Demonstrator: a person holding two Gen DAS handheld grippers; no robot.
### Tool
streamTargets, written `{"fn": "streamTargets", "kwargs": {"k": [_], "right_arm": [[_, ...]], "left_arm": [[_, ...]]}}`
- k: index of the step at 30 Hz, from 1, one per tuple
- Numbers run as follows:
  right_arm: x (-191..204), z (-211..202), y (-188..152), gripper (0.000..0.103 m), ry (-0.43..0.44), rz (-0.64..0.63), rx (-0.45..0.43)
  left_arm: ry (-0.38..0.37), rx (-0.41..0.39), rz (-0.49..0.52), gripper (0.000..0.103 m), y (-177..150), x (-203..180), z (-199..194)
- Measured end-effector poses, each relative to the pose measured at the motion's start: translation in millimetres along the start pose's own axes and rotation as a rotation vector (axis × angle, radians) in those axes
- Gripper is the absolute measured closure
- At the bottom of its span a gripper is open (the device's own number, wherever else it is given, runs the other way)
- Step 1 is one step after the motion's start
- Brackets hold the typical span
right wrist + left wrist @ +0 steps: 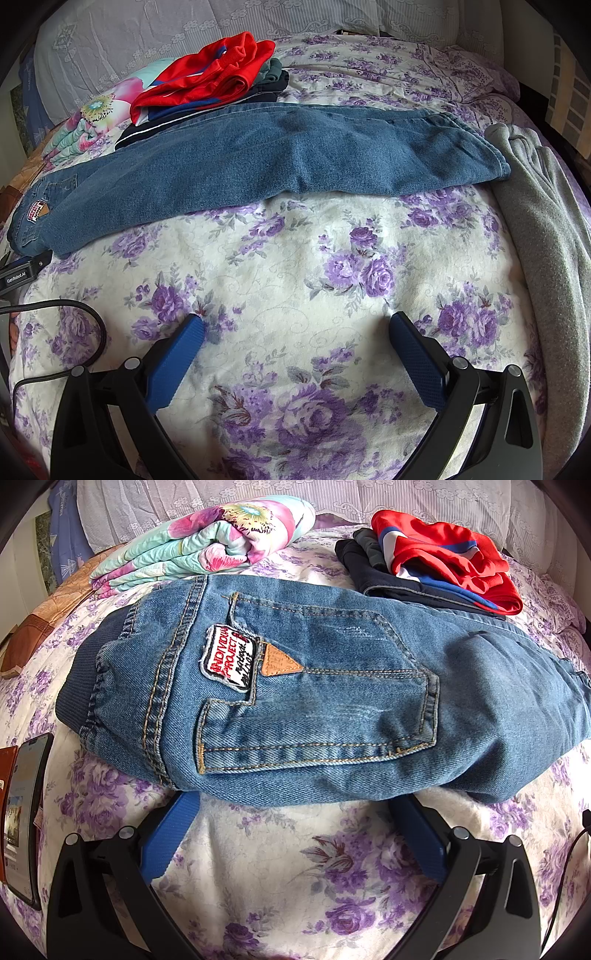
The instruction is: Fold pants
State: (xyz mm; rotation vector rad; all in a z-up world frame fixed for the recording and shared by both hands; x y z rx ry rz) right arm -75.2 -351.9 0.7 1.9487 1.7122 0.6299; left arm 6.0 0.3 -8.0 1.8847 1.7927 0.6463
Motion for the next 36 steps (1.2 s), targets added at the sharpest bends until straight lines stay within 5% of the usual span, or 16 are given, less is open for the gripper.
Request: {"fn": "streamTargets", "kwargs": {"k": [36], "right_arm": [[-0.3,-0.3,-0.1,0.003,0.001,0.001,0.0]], "left_arm": [[-0.008,0.001,-0.005,0.004,-0.3,-1.7,2.3]]}}
Point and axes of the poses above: each gripper's, at about its wrist camera, not at the fingertips, and z roughly the way its jaws point, x to its left, y to its top, the point moved 1 cm from there along z, roughly the way its jaws point, and after that the axes turned 2 degrees about -x, right-handed, at the moved point
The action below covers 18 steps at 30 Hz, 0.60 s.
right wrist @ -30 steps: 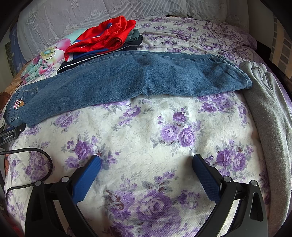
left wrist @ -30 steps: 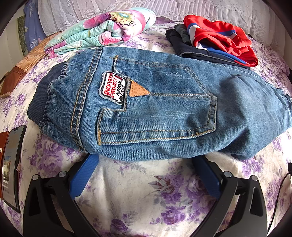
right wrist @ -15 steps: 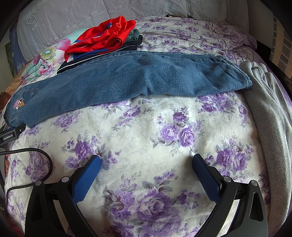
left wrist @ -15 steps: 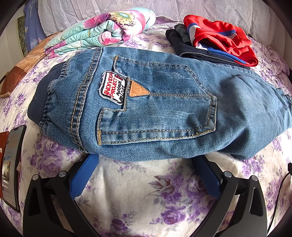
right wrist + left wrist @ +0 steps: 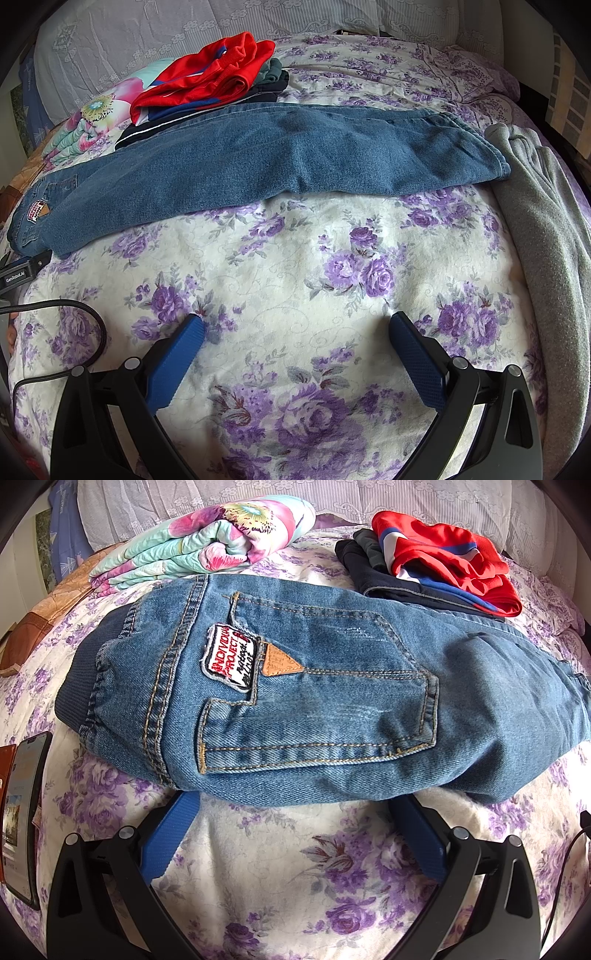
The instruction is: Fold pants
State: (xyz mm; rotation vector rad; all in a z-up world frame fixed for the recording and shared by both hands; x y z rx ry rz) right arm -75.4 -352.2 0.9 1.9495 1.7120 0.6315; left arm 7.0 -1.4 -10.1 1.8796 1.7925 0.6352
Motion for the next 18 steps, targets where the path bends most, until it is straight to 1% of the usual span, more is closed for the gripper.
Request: {"fn": "streamTargets", "kwargs": {"k": [18], "right_arm": [[0.2,0.0,0.1,0.003,-0.001,0.0,0.0]], "left_arm": [[0.001,0.0,0.0,0.004,1.3,-0.3,0.0]]}}
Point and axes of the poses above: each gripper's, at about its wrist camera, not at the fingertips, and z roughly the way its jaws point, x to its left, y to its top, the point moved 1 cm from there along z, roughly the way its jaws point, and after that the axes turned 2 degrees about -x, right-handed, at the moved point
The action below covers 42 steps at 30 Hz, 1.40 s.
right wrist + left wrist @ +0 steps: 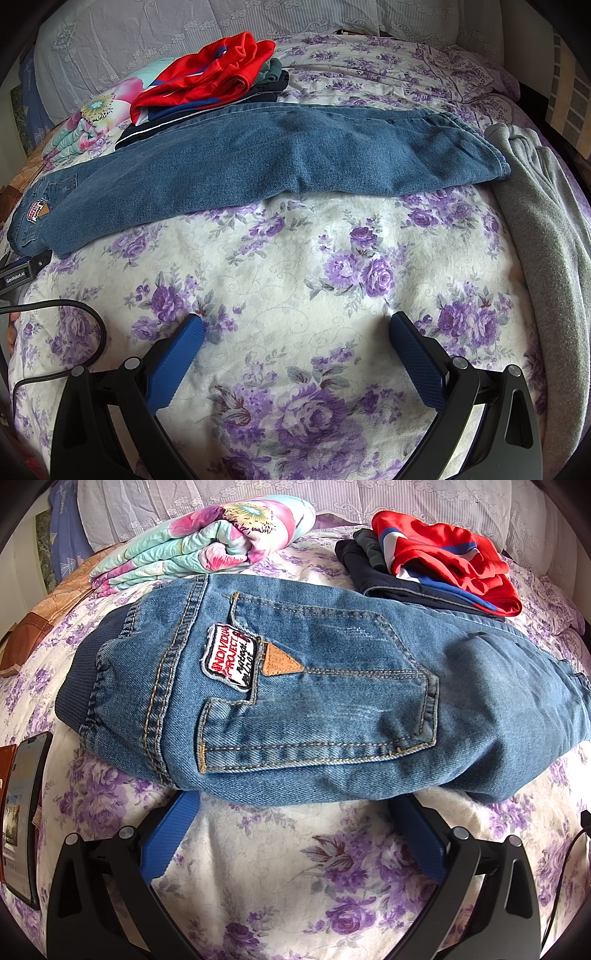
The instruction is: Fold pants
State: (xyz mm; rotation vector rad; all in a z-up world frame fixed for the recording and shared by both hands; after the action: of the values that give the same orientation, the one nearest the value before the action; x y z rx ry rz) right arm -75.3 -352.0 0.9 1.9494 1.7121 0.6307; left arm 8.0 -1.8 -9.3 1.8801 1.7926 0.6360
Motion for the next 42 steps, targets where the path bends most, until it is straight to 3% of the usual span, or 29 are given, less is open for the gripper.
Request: {"fn": "streamTargets", "kwargs": {"k": [19,23,26,31,34,38,42], "right_arm": [[0,2,0,0.003,0.0,0.001,0.01],[1,1,7,0.003,-0.007,-0.011,0.064],[2,-12,25,0.003,-0.041,-0.039,0.013],[4,-31,80,0.003,0.016,-0.136,-0.117],[11,-17,119,0.003,0.066,-0.217,-0.131],[32,13,159,0.003,0.155,-0.326,-0.106],[52,43,183,0.003,0.235,-0.42,-0.085]], "left_arm": [[-0.009,0.021,0.008,0.004,3,5,0],[-0.03,0.089,0.038,0.004,11,5,2],[-0.074,0.171,0.045,0.005,21,10,1],[-0.16,0.212,-0.025,0.004,52,37,-8],[-0.201,0.241,-0.019,0.004,75,39,-10],[-0.235,0.218,0.011,0.005,98,36,-22],[-0.335,0.284,-0.118,0.005,108,56,-21]]}}
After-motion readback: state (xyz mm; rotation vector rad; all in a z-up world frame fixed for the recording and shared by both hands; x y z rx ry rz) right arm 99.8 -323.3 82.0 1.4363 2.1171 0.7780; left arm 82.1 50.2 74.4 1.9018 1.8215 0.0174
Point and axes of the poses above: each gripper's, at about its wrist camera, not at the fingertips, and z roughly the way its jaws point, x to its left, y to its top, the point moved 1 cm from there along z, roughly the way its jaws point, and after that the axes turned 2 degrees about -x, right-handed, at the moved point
